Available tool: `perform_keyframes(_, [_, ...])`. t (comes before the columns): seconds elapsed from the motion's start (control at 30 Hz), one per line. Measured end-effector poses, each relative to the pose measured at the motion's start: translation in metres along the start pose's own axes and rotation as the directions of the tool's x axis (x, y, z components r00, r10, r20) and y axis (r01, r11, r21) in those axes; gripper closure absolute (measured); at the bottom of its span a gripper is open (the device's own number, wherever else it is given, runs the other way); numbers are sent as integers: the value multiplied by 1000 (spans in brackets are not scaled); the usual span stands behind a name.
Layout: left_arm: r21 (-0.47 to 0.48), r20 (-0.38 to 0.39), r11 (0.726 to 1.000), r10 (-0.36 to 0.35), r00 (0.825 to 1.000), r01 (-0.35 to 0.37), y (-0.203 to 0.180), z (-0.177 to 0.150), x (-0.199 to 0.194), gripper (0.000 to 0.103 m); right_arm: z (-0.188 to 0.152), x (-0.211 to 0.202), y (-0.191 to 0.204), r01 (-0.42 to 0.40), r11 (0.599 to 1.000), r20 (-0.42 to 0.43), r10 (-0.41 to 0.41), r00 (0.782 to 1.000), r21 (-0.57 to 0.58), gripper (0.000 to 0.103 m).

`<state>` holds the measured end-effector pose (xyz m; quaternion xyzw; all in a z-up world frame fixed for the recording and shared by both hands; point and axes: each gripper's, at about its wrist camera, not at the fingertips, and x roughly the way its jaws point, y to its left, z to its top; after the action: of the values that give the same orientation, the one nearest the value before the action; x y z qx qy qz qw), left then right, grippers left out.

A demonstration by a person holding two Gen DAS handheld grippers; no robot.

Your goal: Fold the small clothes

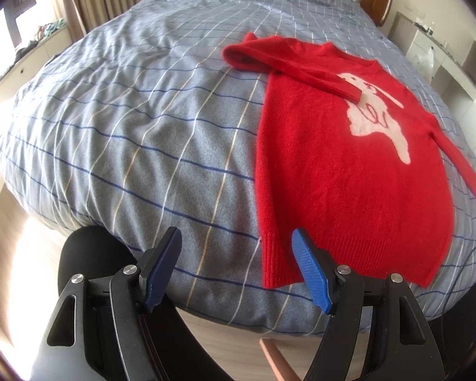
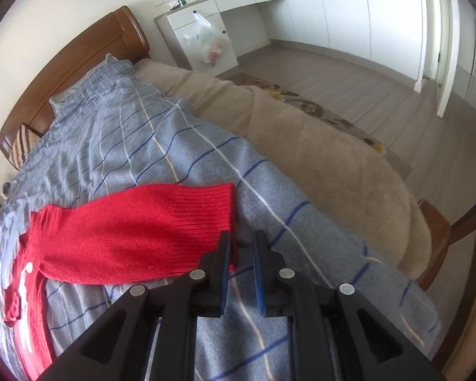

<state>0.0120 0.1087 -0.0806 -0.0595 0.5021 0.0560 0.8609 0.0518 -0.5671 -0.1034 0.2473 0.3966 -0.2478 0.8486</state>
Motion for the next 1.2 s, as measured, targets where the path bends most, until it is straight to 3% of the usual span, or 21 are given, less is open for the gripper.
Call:
perform_keyframes(0.03, [9,13,1000,5,1000,-5,0,5,-2,29,-1,-8,1,24,1000,19,-24,1000,-12,81])
perform_keyframes(0.07, [22,31,1000,6,1000,-7,0,12,-5,29,-3,-18,3,30,999,37,-29,999,-23,71])
perform_keyframes(0.1, [39,54,999,6,999,-8,-2,21,-8,29,-7,-30,6,20,999,61,-18,998,-40,60])
perform_keyframes(0.17, [75,125,997,2,992,-11,-7,42,-18,28,-20,-55,19,-11,995,114,23,993,-101,48])
perform_keyframes(0.23, [124,217,992,-19,976,-8,-19,65,-27,21,-39,-77,36,-47,984,156,75,985,-174,45])
perform_keyframes(0.27, [168,252,986,-41,967,-2,-29,75,-29,15,-50,-84,45,-70,977,163,104,981,-202,43])
perform_keyframes(0.3, [235,272,972,-69,960,3,-43,85,-26,14,-61,-89,54,-98,970,161,136,977,-224,41])
perform_keyframes(0.37, [415,270,910,-105,957,-17,-77,100,-7,14,-82,-95,69,-160,954,137,199,970,-252,41])
perform_keyframes(0.4, [513,254,858,-111,961,-37,-95,105,7,16,-92,-95,76,-182,948,121,219,968,-260,41])
perform_keyframes(0.47, [663,208,745,-90,974,-73,-126,110,40,30,-111,-93,87,-222,938,91,253,963,-265,41])
perform_keyframes(0.53, [739,164,668,-54,985,-87,-146,117,70,39,-126,-89,97,-243,930,67,270,960,-275,41])
perform_keyframes(0.63, [766,54,643,-41,998,-14,-159,133,105,39,-142,-88,103,-259,919,48,285,957,-296,41])
perform_keyframes(0.73, [781,31,624,-51,998,8,-168,138,125,40,-148,-86,103,-251,914,48,280,959,-319,41])
perform_keyframes(0.77, [783,25,622,-73,997,26,-170,139,127,51,-149,-85,102,-248,912,47,278,960,-325,41])
perform_keyframes(0.8, [779,7,625,-100,995,57,-171,140,128,64,-151,-83,102,-248,912,45,277,960,-328,41])
perform_keyframes(0.83, [764,-19,639,-114,993,88,-170,143,129,98,-152,-82,102,-250,911,41,278,960,-327,41])
perform_keyframes(0.9, [702,-13,702,-154,988,118,-160,155,124,99,-152,-83,101,-259,911,42,287,957,-321,41])
perform_keyframes(0.97, [592,44,795,-192,980,129,-134,175,109,100,-151,-85,100,-260,911,61,293,954,-320,41])
perform_keyframes(1.07, [318,156,937,-199,967,142,-59,213,84,100,-151,-87,101,-254,910,81,295,952,-327,41])
perform_keyframes(1.13, [116,227,989,-117,967,93,4,233,75,100,-152,-86,102,-254,909,82,296,952,-330,41])
perform_keyframes(1.2, [-63,255,998,16,967,0,65,242,73,100,-152,-85,104,-257,907,81,299,951,-333,41])
